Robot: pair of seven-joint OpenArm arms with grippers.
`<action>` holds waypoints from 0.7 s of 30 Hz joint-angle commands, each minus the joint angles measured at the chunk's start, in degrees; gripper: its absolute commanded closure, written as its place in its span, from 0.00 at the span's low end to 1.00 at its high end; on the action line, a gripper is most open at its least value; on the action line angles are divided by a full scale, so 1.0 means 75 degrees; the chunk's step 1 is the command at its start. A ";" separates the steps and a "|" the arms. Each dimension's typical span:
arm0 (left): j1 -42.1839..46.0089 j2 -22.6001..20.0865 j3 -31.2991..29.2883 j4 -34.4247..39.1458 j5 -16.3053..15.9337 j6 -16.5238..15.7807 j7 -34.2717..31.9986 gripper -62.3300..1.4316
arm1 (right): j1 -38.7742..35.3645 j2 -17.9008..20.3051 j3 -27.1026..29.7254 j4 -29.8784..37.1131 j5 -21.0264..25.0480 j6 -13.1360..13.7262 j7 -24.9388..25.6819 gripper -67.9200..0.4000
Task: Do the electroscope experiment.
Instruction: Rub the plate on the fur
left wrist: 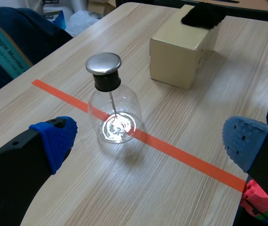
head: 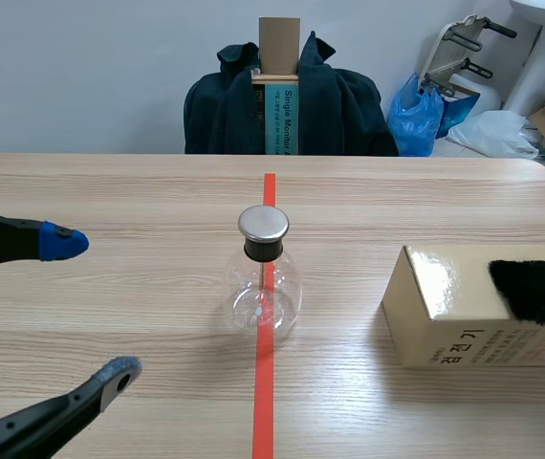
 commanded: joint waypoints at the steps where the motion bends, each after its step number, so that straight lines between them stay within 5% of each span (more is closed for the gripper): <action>1: -0.0061 0.0041 -0.0087 0.0032 -0.0184 0.0023 -0.0102 0.00 | 0.0143 0.0000 0.0099 0.0058 -0.0035 -0.0085 0.0102 0.98; 21: -0.0061 0.0079 -0.0093 0.0032 -0.0289 0.0061 -0.0085 0.00 | 0.0638 -0.1005 0.0099 -0.0702 -0.1711 -0.0020 0.1011 0.98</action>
